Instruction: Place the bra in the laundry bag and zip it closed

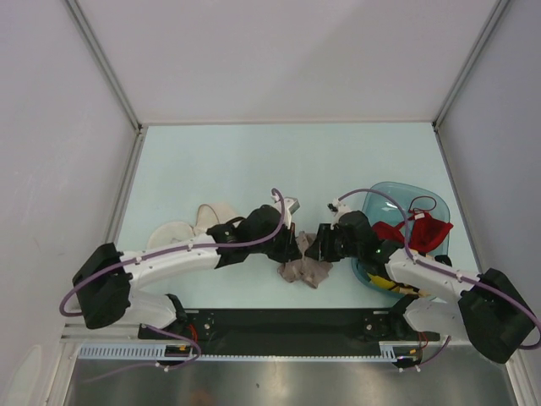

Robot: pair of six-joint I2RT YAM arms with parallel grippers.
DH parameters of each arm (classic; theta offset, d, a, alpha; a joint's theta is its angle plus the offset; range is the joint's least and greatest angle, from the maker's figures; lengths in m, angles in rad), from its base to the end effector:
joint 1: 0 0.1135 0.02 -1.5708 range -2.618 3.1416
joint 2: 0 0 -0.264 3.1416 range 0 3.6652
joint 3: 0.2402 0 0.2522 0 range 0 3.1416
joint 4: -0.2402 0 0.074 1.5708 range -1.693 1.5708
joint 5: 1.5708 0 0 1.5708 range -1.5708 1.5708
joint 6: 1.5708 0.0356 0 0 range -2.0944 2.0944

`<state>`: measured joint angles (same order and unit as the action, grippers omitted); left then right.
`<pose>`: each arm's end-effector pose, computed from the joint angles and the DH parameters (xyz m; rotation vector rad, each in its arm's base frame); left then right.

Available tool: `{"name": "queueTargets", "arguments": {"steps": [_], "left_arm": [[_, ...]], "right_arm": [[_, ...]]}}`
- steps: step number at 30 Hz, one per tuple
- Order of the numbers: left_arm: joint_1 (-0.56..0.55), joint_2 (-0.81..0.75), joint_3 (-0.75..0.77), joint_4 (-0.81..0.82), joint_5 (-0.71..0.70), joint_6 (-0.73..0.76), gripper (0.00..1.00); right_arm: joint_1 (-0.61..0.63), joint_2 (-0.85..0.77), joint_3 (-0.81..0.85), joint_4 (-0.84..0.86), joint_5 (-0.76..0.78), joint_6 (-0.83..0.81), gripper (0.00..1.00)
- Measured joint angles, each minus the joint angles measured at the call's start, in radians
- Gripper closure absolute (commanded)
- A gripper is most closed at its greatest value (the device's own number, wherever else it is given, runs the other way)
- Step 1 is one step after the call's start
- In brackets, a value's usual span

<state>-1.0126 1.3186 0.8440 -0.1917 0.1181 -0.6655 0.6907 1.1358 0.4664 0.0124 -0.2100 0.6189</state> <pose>0.1476 -0.2443 0.2430 0.4908 2.3934 -0.9792 0.1681 0.1486 0.1815 -0.2086 2.3741 0.9115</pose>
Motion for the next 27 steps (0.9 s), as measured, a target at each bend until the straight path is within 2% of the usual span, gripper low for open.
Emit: {"name": "queueTargets", "arguments": {"steps": [3,8,13,15,19,27], "left_arm": [[0.0,0.058,0.023,0.004,0.0,0.002,0.91],[0.0,0.142,0.094,0.001,-0.008,0.016,0.74],[0.001,0.159,0.149,-0.005,-0.014,0.031,0.65],[0.001,0.159,0.158,-0.005,-0.005,0.032,0.65],[-0.01,0.166,0.168,0.011,0.034,0.038,0.67],[-0.016,0.21,0.181,0.058,0.123,0.038,0.78]], "right_arm": [[-0.006,0.005,-0.003,0.007,-0.019,0.0,0.6],[-0.011,-0.002,-0.002,0.0,-0.048,0.001,0.53],[-0.012,-0.082,-0.003,-0.087,-0.058,0.018,0.32],[-0.014,-0.138,-0.001,-0.156,-0.03,0.031,0.26],[-0.015,-0.255,0.014,-0.321,0.022,0.058,0.2],[-0.012,-0.402,0.037,-0.551,0.085,0.125,0.15]]}}
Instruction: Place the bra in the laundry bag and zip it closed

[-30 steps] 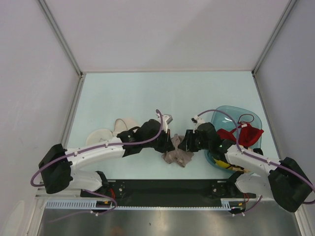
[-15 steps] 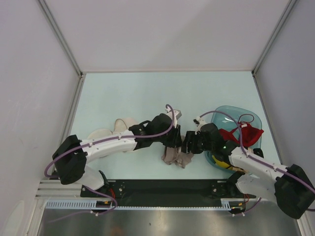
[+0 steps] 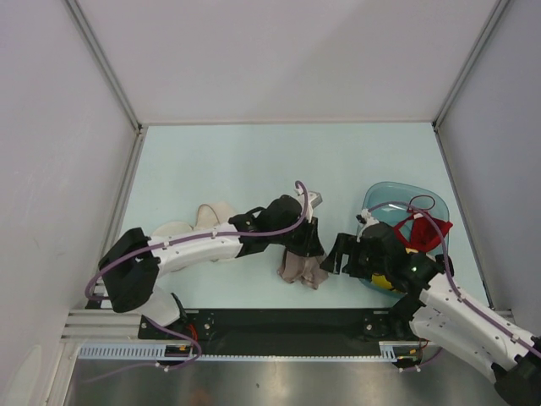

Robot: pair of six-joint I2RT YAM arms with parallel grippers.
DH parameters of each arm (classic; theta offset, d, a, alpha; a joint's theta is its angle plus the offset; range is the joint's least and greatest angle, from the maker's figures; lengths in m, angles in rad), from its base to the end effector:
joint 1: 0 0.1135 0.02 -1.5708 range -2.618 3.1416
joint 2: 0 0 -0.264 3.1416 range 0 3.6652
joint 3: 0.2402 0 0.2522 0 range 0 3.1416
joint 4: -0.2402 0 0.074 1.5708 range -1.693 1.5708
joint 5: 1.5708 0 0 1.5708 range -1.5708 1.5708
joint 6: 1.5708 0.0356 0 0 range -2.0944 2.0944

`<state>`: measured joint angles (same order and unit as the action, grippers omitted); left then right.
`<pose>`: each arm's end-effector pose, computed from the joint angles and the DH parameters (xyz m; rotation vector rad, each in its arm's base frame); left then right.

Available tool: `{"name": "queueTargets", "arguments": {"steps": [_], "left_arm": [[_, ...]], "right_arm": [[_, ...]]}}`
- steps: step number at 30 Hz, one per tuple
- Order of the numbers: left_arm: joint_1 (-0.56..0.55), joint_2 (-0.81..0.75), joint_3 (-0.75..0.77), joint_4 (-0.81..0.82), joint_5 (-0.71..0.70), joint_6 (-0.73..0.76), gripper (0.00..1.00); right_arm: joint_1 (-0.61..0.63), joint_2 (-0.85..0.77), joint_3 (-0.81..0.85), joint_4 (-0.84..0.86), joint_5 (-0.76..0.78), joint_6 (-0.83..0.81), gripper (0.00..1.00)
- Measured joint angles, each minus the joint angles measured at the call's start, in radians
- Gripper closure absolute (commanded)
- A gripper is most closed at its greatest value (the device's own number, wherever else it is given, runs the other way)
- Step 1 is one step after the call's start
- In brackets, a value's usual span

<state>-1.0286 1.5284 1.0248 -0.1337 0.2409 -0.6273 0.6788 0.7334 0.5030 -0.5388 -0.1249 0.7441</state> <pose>0.1679 -0.2953 0.2470 0.6342 2.3691 -1.1089 0.1176 0.1005 0.2167 0.0154 2.4933 0.8076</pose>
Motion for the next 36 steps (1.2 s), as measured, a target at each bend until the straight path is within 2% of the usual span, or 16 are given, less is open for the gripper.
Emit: {"name": "queueTargets", "arguments": {"steps": [5,6,7,15,19,31,36], "left_arm": [[0.05,0.022,-0.034,0.005,-0.056,0.0,0.81],[0.058,0.027,-0.042,0.005,-0.061,0.0,0.81],[0.062,0.032,-0.048,0.006,-0.065,0.0,0.81],[0.082,0.069,-0.085,0.047,-0.072,0.001,0.83],[0.129,0.1,-0.116,0.089,-0.068,0.001,0.83],[0.164,0.119,-0.184,0.201,-0.045,0.0,0.85],[0.168,0.119,-0.202,0.224,-0.044,-0.001,0.85]], "right_arm": [[0.044,-0.108,-0.02,-0.029,-0.057,0.055,0.14],[0.051,-0.118,-0.029,-0.025,-0.064,0.07,0.11],[0.058,-0.124,-0.04,-0.023,-0.068,0.084,0.0],[0.186,-0.114,-0.11,0.027,-0.067,0.199,0.0],[0.228,-0.075,-0.111,0.076,-0.039,0.241,0.0],[0.247,0.067,-0.198,0.399,0.101,0.507,0.0],[0.27,0.126,-0.2,0.411,0.182,0.623,0.0]]}}
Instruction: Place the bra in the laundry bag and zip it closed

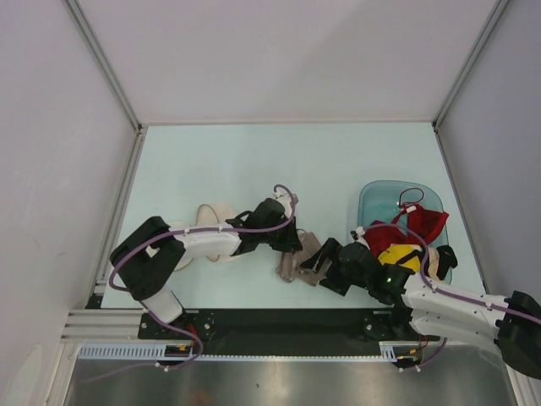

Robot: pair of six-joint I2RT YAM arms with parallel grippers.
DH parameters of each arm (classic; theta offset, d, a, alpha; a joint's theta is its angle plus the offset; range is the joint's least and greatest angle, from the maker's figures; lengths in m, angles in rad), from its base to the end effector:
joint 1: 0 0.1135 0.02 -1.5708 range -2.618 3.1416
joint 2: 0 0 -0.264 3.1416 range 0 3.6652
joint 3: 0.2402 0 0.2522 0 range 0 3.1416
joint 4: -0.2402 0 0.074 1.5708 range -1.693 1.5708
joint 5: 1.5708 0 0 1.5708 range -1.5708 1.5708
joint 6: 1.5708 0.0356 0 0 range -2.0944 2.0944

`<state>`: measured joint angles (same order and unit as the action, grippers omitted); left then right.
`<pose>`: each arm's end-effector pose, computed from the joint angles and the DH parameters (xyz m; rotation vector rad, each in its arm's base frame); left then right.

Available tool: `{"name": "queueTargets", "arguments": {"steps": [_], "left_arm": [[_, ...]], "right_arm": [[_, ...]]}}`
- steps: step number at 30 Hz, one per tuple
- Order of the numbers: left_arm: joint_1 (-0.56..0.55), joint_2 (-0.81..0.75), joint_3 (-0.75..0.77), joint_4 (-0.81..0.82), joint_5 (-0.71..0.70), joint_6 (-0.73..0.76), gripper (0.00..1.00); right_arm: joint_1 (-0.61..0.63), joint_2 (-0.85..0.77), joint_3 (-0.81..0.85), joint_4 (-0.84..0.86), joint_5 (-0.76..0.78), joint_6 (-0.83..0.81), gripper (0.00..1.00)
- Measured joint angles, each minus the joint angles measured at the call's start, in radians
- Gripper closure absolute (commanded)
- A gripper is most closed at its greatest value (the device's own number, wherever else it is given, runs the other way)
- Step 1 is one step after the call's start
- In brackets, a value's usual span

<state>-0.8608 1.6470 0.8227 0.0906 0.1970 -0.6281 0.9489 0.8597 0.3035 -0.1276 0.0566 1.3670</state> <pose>0.2107 -0.2558 0.1647 0.3983 2.4633 -0.9326 0.1020 0.1389 0.1659 0.5584 2.4679 1.0722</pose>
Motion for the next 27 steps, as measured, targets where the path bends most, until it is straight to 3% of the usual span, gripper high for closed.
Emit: {"name": "queueTargets", "arguments": {"steps": [11,27], "left_arm": [[0.027,0.001,-0.039,0.037,0.016,0.0,0.86],[0.068,0.024,-0.071,0.065,0.024,0.0,0.87]], "right_arm": [[0.13,0.01,0.03,-0.144,0.156,0.146,0.0],[0.153,0.121,0.027,-0.036,0.266,0.239,0.0]]}}
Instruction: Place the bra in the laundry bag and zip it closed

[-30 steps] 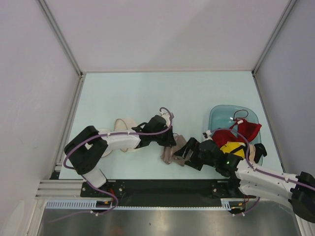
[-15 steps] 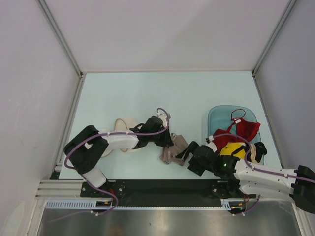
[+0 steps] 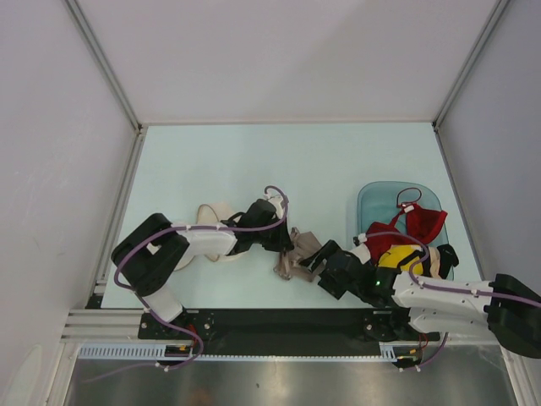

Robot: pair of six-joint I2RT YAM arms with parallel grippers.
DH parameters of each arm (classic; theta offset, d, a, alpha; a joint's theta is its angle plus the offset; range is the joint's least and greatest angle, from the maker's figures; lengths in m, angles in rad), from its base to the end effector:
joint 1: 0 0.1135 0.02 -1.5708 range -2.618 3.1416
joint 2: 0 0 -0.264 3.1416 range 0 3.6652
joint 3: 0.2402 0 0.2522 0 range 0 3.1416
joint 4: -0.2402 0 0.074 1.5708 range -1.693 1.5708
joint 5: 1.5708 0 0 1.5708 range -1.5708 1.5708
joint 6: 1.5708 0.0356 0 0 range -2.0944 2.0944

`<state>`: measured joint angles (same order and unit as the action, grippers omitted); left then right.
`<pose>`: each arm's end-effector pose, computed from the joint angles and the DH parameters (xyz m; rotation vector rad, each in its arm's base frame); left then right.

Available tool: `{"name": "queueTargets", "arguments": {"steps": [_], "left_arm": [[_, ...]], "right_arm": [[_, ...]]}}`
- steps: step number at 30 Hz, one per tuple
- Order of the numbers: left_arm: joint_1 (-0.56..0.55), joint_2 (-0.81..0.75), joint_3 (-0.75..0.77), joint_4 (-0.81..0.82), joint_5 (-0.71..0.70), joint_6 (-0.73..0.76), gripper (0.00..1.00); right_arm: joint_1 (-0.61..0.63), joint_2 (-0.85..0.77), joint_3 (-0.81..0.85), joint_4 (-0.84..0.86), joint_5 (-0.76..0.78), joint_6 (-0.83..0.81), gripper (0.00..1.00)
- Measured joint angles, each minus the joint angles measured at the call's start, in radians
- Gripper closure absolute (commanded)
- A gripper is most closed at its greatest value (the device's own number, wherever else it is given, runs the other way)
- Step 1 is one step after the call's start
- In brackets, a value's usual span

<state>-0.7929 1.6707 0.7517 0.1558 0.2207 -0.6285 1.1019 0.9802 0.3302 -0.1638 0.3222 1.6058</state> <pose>0.2199 -0.2343 0.1427 0.3251 2.4964 -0.9121 0.0906 0.1540 0.1540 0.7895 2.4105 0.8945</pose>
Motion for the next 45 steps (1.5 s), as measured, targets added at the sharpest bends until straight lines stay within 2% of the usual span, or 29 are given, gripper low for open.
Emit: {"name": "queueTargets", "arguments": {"steps": [13,23,25,27,28,29,31,32,34,35,37,38,41,43,45], "left_arm": [[0.006,0.011,-0.004,0.022,0.013,0.0,0.87],[0.008,0.011,-0.008,0.026,0.019,0.0,0.87],[0.008,0.011,-0.011,0.031,0.019,0.0,0.87],[0.008,0.01,-0.013,0.034,0.019,0.0,0.86],[0.008,0.01,-0.013,0.034,0.019,0.0,0.85],[0.008,0.008,-0.013,0.033,0.019,0.0,0.84],[0.008,0.0,-0.016,0.026,0.016,0.0,0.82],[0.009,-0.003,-0.016,0.02,0.014,0.0,0.79],[0.01,-0.014,-0.018,0.006,0.008,0.001,0.73],[0.01,-0.02,-0.018,-0.003,0.002,0.0,0.67],[0.01,-0.036,-0.018,-0.028,-0.009,0.002,0.61],[0.01,-0.047,-0.018,-0.044,-0.013,0.003,0.55],[0.012,-0.105,-0.018,-0.111,-0.028,0.012,0.46],[0.013,-0.167,-0.01,-0.174,-0.035,0.026,0.43],[0.016,-0.232,0.014,-0.242,-0.042,0.036,0.42]], "right_arm": [[0.007,0.086,-0.032,0.248,0.088,-0.053,0.0],[-0.005,0.235,-0.048,0.478,0.111,-0.124,0.0],[-0.005,0.254,-0.058,0.528,0.122,-0.132,0.04],[-0.005,0.264,-0.066,0.555,0.129,-0.141,0.14],[-0.005,0.267,-0.068,0.562,0.133,-0.146,0.22],[-0.003,0.269,-0.071,0.564,0.14,-0.153,0.36],[-0.002,0.271,-0.074,0.565,0.148,-0.171,0.4],[-0.001,0.271,-0.076,0.564,0.153,-0.174,0.49],[0.0,0.271,-0.079,0.566,0.164,-0.185,0.58],[0.002,0.271,-0.08,0.567,0.167,-0.191,0.67],[0.002,0.271,-0.082,0.568,0.17,-0.198,0.72],[0.002,0.271,-0.085,0.568,0.17,-0.197,0.78],[0.002,0.271,-0.093,0.569,0.17,-0.209,0.88],[0.002,0.267,-0.098,0.571,0.169,-0.221,0.97],[0.0,0.254,-0.102,0.57,0.164,-0.243,1.0]]}}
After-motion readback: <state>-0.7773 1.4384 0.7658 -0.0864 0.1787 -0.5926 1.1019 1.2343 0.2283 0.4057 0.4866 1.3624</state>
